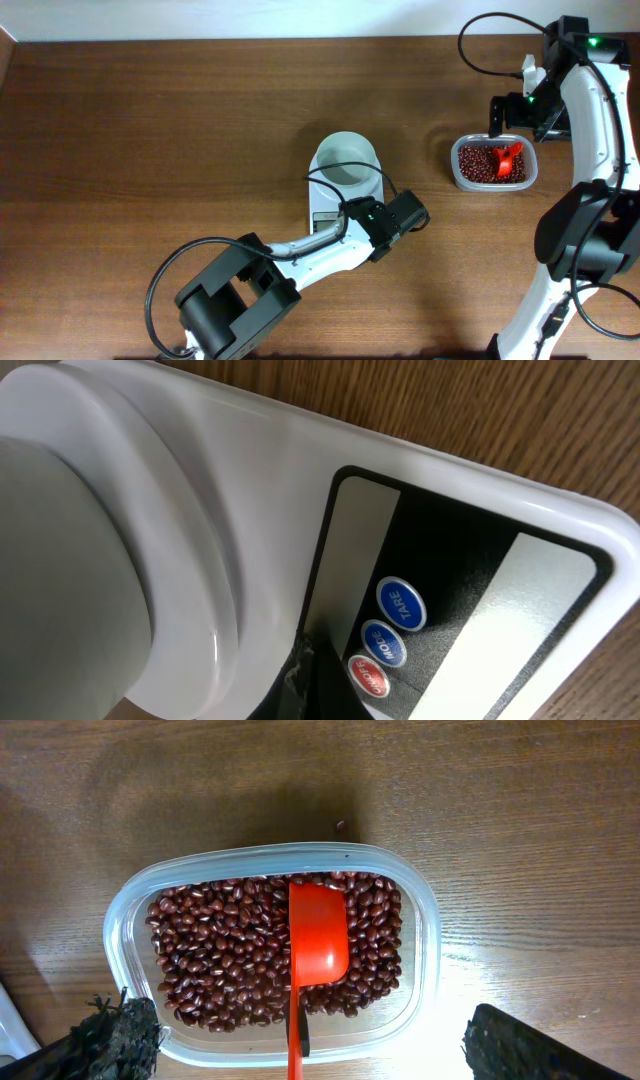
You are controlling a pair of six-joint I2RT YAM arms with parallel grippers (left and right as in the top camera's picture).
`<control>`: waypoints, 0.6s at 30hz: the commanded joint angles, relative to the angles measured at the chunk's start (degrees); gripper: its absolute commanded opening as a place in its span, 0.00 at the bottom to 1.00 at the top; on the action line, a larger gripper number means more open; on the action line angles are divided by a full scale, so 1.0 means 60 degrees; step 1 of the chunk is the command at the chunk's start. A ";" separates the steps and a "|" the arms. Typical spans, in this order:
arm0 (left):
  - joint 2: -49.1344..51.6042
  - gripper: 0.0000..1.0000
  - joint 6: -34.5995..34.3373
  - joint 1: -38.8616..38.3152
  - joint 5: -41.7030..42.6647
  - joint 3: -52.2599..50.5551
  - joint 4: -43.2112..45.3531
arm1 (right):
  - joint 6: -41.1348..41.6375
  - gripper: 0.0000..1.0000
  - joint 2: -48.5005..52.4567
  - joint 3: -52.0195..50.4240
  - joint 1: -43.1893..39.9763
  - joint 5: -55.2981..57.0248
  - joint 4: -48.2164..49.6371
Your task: Scoop item into bowl and weigh 50g on scale
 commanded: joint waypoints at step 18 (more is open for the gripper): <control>0.0911 0.00 0.0375 -0.0069 0.0747 -0.0404 -0.0055 | 0.0029 0.99 0.0044 0.0178 -0.0076 0.0055 0.0007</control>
